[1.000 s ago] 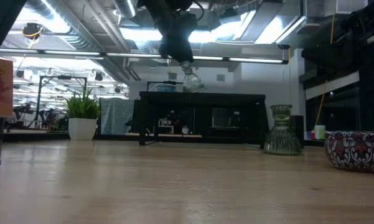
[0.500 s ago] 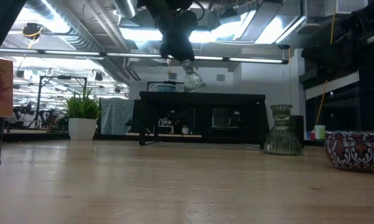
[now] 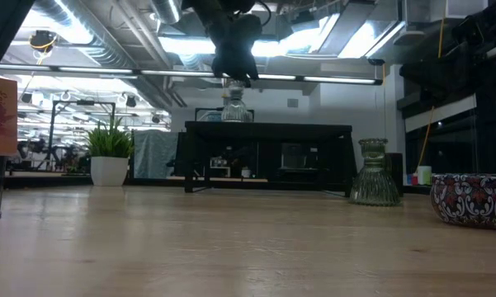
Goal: Pick & Place candle stick holders
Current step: Put the top left green candle holder on the shelf
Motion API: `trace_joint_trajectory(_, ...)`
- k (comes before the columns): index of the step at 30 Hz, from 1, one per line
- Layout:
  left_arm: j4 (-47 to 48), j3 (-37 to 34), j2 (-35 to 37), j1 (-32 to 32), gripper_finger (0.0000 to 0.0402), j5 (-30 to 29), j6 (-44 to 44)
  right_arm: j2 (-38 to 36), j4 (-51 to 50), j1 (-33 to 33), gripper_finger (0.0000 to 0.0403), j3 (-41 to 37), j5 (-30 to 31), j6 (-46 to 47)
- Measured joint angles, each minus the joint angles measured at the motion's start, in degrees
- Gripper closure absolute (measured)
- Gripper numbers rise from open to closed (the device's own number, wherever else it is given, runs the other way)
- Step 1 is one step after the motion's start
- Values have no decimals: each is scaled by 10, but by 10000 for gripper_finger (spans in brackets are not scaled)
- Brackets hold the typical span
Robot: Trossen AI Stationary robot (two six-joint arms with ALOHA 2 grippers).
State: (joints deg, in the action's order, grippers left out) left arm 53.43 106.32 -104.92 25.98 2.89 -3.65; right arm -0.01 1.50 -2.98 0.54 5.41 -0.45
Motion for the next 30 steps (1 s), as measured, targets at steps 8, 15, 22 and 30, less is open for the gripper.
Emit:
trace_joint_trajectory(8,33,63,0,0,179,-2,-1,0,0,0,402,0,0,0)
trace_joint_trajectory(15,124,104,3,-5,227,-7,14,0,0,0,402,0,0,0)
trace_joint_trajectory(22,206,104,3,-20,296,-17,15,0,0,0,402,0,0,0)
trace_joint_trajectory(30,251,101,3,-24,360,-18,5,0,0,0,402,0,0,0)
